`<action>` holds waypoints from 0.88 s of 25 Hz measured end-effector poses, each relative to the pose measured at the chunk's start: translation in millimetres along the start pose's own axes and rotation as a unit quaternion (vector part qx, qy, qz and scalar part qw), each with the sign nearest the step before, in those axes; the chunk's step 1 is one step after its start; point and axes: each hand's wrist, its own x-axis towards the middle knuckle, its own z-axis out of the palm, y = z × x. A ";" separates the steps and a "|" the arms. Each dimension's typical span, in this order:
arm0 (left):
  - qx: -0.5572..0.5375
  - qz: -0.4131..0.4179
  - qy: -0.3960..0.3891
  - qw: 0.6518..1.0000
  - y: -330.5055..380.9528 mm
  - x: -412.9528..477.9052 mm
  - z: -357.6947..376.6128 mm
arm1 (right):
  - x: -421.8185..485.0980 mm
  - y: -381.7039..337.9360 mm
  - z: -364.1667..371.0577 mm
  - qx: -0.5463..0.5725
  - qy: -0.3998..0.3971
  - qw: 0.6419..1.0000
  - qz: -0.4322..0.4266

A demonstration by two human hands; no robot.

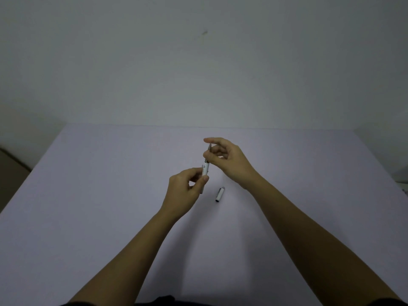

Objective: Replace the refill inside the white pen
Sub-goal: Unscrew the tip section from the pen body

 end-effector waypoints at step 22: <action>0.004 -0.103 -0.020 0.994 -47.0 10.2 19.0 | 50.0 89.5 -3.9 0.226 0.172 0.950 0.131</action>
